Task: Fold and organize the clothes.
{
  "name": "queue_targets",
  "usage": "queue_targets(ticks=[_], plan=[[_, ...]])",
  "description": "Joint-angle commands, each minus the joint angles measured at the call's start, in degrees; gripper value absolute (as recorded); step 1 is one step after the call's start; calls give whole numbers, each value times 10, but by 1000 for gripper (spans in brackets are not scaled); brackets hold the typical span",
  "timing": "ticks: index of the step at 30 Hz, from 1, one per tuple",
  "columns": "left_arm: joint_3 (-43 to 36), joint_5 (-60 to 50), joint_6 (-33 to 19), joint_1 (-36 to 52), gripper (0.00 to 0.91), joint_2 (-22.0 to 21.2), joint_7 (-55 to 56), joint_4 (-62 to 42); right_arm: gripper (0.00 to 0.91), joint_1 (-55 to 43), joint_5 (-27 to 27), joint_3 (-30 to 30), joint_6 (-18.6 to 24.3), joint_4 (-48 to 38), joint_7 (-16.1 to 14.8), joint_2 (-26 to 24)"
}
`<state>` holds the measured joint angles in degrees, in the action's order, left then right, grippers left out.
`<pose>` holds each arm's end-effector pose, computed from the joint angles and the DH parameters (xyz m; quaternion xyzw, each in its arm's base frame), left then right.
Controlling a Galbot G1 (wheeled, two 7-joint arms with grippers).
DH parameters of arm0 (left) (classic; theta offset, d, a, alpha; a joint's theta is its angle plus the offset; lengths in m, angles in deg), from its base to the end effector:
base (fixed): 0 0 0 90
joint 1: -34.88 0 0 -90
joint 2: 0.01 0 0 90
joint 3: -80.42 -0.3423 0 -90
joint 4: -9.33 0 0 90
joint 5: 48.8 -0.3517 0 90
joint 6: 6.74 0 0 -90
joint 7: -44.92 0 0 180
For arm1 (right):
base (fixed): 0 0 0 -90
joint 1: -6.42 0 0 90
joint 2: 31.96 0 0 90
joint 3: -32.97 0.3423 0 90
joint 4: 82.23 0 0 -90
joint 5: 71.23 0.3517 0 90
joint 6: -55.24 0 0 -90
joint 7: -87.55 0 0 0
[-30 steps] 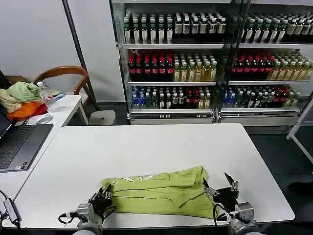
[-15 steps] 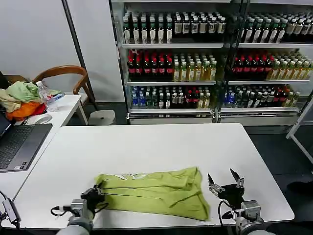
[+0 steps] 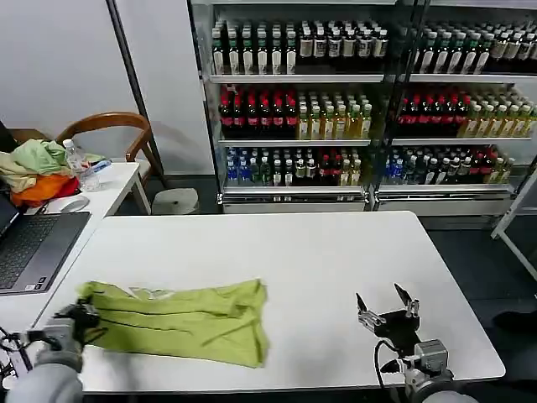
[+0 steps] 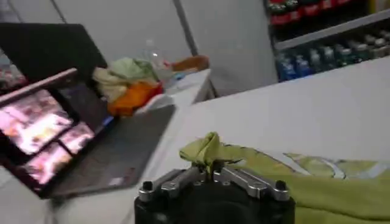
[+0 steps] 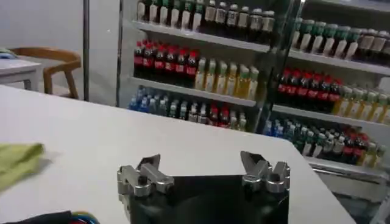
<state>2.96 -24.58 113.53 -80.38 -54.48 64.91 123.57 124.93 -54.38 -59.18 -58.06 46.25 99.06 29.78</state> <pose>0.2316 0.1717 -0.2426 0.1610 -0.9493 -0.1592 0.2180 0.1875 -0.0494 -0.2312 0.0480 -0.9852 0.0950 0.1342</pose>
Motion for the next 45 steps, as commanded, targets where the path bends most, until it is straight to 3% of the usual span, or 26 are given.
queue_targets(ticks=[1, 7, 14, 23, 36, 37, 38, 45], plan=[[4, -9, 27, -18, 50, -11, -10, 127, 907, 6, -1, 6, 1, 4, 0, 2], [-153, -42, 9, 4, 50, -50, -18, 163, 907, 20, -3, 22, 3, 9, 0, 6], [-274, -91, -25, 46, 50, -77, -38, 113, 907, 30, -8, 31, 3, 12, 0, 13], [-328, -96, -34, 79, 50, -124, -32, 70, 907, 30, -10, 36, 1, 13, 0, 16], [-352, -89, -46, 138, 50, -160, -21, -6, 907, 24, -10, 36, 1, 8, 0, 11], [-354, -86, -42, 141, 71, -162, -15, -9, 907, 25, -10, 35, 1, 8, 0, 11], [-356, -74, -41, 143, 907, -164, -10, -11, 907, 25, -11, 35, 1, 8, 0, 11], [-364, -18, -54, 138, 907, -177, -4, 10, 907, 17, -10, 31, 1, 4, -1, 9]])
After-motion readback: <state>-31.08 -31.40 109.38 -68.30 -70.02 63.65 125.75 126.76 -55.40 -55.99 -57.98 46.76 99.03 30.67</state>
